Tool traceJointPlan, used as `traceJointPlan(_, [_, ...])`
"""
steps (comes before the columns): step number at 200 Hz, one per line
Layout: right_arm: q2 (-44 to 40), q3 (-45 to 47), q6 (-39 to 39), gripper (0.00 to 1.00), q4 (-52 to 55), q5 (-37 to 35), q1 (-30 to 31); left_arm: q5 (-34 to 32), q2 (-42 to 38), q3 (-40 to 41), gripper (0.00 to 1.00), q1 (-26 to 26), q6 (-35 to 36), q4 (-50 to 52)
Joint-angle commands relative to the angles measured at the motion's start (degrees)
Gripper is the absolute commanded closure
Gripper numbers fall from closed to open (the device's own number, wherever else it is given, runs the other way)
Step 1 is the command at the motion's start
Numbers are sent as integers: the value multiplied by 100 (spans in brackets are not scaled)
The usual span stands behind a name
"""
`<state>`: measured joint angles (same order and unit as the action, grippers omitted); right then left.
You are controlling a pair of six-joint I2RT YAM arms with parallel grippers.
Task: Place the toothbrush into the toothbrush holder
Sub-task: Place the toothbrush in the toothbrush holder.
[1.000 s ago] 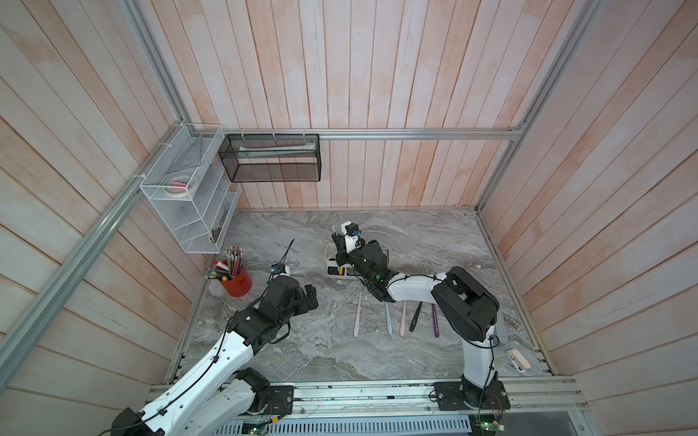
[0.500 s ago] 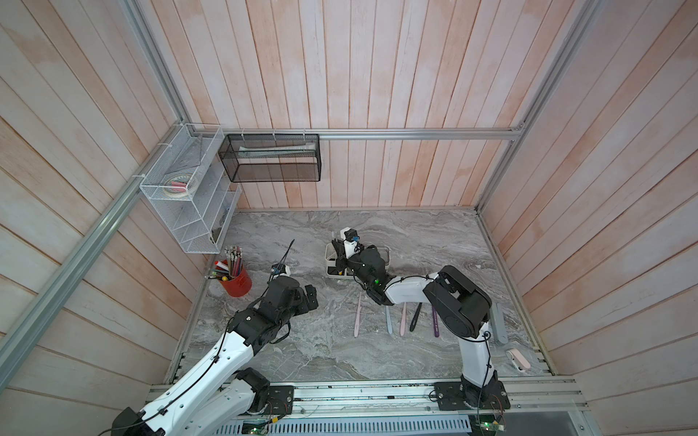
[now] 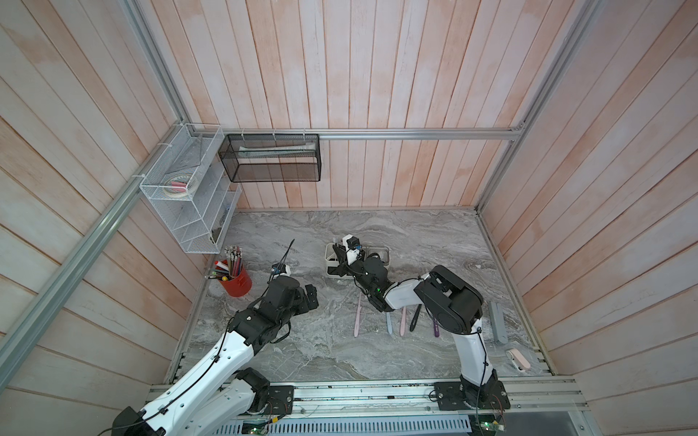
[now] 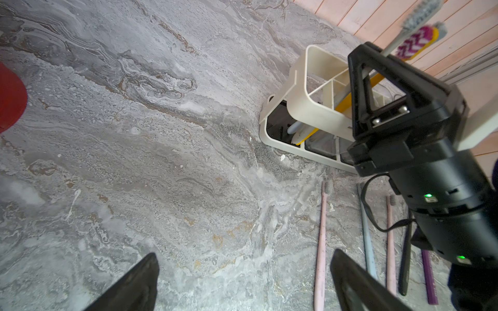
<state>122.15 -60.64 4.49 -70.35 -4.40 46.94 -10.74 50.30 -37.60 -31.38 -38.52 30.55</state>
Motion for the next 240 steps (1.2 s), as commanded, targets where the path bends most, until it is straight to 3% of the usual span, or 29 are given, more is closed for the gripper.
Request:
traceJointPlan(1, [160, 97, -25, 100, -325, 31, -10, 56, -5, 75, 0, 44, 117, -85])
traceJointPlan(70, [109, 139, -97, 100, -260, 142, -18, 54, -21, 87, 0, 44, 117, -93])
traceJointPlan(82, [91, 178, -72, 92, -269, 139, -14, 48, -29, 85, 0, 44, 122, -95])
traceJointPlan(163, [63, 290, 43, 82, -295, 123, 1, 60, -44, 79, 0, 44, 126, -93])
traceJointPlan(240, [-94, 404, 109, 79, -431, 166, 28, 59, -38, 83, 0, 43, 135, -90])
